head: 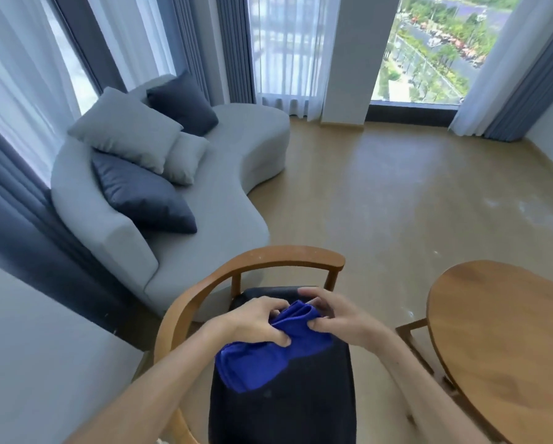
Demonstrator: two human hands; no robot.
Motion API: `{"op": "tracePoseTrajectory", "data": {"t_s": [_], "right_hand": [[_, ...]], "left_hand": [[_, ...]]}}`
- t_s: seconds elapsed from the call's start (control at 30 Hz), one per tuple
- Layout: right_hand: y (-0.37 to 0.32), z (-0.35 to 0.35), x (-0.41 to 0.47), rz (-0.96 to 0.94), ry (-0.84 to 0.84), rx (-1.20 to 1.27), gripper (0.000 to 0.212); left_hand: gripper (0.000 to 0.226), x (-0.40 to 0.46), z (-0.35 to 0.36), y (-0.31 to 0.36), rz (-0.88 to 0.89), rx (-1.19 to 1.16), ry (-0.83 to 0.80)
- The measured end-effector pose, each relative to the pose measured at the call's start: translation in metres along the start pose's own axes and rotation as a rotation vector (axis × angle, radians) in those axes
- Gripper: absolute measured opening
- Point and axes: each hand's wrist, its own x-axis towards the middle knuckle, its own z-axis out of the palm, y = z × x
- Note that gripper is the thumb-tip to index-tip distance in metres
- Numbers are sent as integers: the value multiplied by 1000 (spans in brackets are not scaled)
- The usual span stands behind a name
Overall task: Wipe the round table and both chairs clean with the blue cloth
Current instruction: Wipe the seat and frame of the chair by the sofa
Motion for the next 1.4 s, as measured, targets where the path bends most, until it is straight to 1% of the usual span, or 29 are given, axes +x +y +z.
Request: {"op": "tracePoseTrajectory", "data": {"t_s": [0.07, 0.17, 0.2, 0.3, 0.4, 0.43, 0.5, 0.57, 0.63, 0.67, 0.7, 0.73, 0.77, 0.8, 0.83, 0.87, 0.93, 0.97, 1.03, 1.13, 1.2, 1.27, 1.4], "right_hand": [[11, 0, 9, 10, 51, 66, 36], [33, 9, 23, 85, 194, 191, 26], [42, 15, 28, 118, 219, 203, 25], [72, 35, 44, 191, 276, 107, 20], [114, 39, 50, 341, 431, 54, 23], [131, 37, 48, 398, 445, 54, 24], [167, 36, 38, 499, 399, 12, 23], [206, 40, 26, 573, 372, -30, 21], [244, 48, 21, 643, 377, -48, 20], [262, 52, 21, 674, 383, -55, 21], [280, 56, 25, 699, 386, -62, 21], [296, 61, 31, 719, 386, -72, 22], [310, 68, 39, 728, 386, -88, 23], [322, 76, 49, 719, 393, -118, 25], [333, 83, 59, 690, 401, -179, 28], [342, 90, 71, 649, 410, -271, 32], [354, 101, 95, 536, 434, -502, 40], [358, 105, 107, 469, 445, -611, 44], [369, 111, 128, 370, 425, -790, 48], [392, 124, 141, 334, 352, -935, 58], [411, 129, 144, 326, 371, -986, 61], [422, 132, 146, 322, 388, -1007, 62], [424, 144, 146, 305, 409, -1001, 62]], "left_hand": [[32, 3, 5, -7, -40, -22, 29], [53, 8, 23, -28, -128, -50, 54], [56, 11, 30, -38, -161, -43, 58], [52, 26, 51, -73, -272, -104, 55], [47, 43, 68, -119, -391, -269, 82], [45, 49, 74, -137, -434, -341, 115], [40, 64, 84, -173, -523, -482, 197], [36, 83, 88, -206, -570, -584, 254], [34, 107, 89, -236, -577, -605, 244], [33, 120, 90, -250, -577, -572, 232], [34, 133, 92, -265, -588, -472, 229], [41, 145, 95, -278, -616, -298, 239], [52, 155, 100, -290, -640, -92, 284], [63, 163, 106, -298, -621, 75, 369], [68, 168, 111, -301, -557, 202, 454], [69, 171, 116, -303, -462, 317, 496], [67, 177, 132, -308, -265, 541, 489], [67, 180, 140, -312, -196, 616, 479], [67, 184, 155, -320, -153, 668, 458], [71, 191, 173, -331, -191, 676, 481], [69, 199, 176, -335, -207, 688, 517], [61, 203, 177, -339, -215, 677, 544], [47, 193, 185, -341, -123, 683, 610]]}}
